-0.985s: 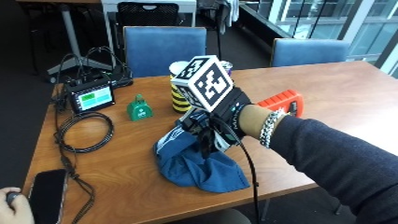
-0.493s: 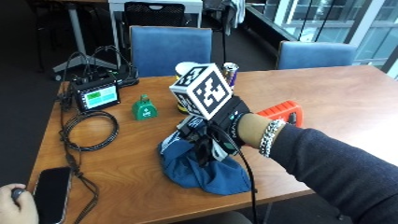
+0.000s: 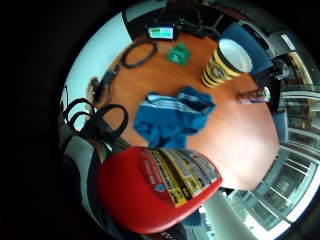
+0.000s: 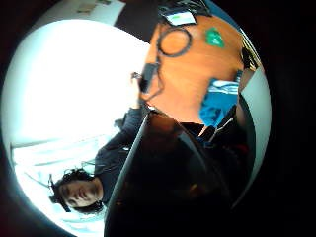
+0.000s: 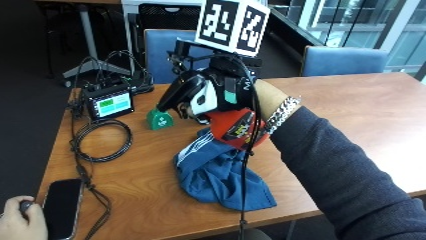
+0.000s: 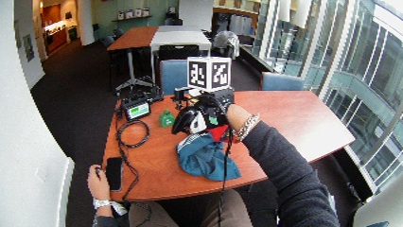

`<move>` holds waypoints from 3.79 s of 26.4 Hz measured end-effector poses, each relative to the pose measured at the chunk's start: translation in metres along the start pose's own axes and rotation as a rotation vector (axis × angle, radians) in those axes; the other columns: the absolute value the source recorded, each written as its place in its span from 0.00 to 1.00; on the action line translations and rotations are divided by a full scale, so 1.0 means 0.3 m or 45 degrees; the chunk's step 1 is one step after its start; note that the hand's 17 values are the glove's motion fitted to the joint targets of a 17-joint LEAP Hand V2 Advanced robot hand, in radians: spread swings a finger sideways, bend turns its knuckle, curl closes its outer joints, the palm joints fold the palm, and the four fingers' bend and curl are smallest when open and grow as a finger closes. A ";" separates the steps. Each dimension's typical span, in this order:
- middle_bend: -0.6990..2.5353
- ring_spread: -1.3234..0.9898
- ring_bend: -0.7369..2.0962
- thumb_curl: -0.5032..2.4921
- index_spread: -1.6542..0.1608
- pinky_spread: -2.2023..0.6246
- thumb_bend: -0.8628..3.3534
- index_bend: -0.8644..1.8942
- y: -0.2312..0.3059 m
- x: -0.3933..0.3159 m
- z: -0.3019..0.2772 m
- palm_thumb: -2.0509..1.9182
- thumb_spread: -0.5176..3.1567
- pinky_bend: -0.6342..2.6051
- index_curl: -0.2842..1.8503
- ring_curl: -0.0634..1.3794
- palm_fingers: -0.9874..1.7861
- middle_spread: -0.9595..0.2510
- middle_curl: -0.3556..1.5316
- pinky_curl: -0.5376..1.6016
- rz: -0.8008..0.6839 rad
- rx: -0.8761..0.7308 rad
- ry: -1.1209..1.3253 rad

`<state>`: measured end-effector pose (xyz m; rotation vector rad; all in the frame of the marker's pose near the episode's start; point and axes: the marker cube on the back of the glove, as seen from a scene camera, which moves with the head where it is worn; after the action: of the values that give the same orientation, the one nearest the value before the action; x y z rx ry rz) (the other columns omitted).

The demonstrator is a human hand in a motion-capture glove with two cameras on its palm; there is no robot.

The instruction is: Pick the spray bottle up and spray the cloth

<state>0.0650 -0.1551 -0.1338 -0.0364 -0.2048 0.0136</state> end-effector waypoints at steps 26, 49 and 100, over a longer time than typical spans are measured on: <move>0.41 0.49 0.48 0.43 0.73 0.67 0.20 0.38 -0.226 0.326 0.126 0.77 0.21 0.32 0.42 0.36 0.84 0.61 0.46 0.43 0.270 0.925 -0.906; 0.41 0.47 0.49 0.43 0.73 0.68 0.20 0.38 -0.220 0.286 0.153 0.76 0.22 0.32 0.42 0.36 0.85 0.60 0.46 0.43 0.306 0.937 -0.844; 0.31 0.55 0.38 0.30 0.72 0.86 0.19 0.37 0.460 0.023 0.379 0.58 0.37 0.31 0.26 0.26 0.42 0.77 0.38 0.41 0.087 0.029 0.434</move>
<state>0.0473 -0.0133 -0.0262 -0.0227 0.1379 0.0770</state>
